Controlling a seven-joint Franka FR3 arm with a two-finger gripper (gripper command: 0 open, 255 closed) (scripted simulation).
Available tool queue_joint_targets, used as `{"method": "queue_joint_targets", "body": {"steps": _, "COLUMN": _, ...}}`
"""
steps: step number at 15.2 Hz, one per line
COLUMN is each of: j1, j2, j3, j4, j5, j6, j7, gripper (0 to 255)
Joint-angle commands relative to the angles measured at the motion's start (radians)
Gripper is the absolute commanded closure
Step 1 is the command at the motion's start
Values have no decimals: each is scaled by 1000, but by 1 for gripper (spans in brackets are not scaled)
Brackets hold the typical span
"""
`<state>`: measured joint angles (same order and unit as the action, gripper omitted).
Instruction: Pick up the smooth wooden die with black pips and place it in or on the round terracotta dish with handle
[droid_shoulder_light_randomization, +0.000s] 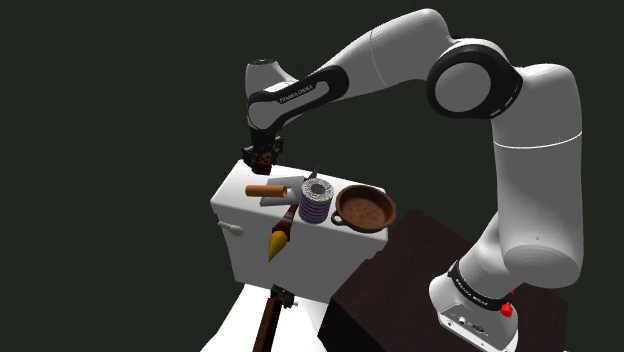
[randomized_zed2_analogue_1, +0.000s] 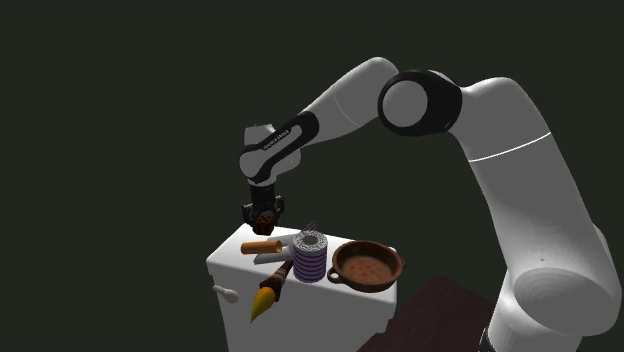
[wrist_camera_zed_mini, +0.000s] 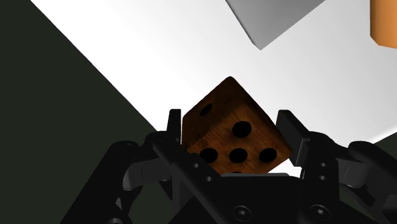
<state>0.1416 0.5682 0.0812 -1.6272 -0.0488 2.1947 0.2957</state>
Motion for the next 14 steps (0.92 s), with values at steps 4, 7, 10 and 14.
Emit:
{"method": "queue_joint_targets", "body": {"steps": 4, "j1": 0, "j2": 0, "j3": 0, "j4": 0, "j5": 0, "j6": 0, "j7": 0, "gripper": 255}}
{"method": "queue_joint_targets", "body": {"steps": 7, "j1": 0, "j2": 0, "j3": 0, "j4": 0, "j5": 0, "j6": 0, "j7": 0, "gripper": 255}}
{"method": "queue_joint_targets", "body": {"steps": 10, "j1": 0, "j2": -7, "j3": 1, "j4": 3, "j5": 1, "j6": -10, "j7": 0, "gripper": 255}}
{"method": "queue_joint_targets", "body": {"steps": 14, "j1": -1, "j2": -33, "j3": 2, "j4": 18, "j5": 3, "j6": -51, "j7": -2, "gripper": 255}}
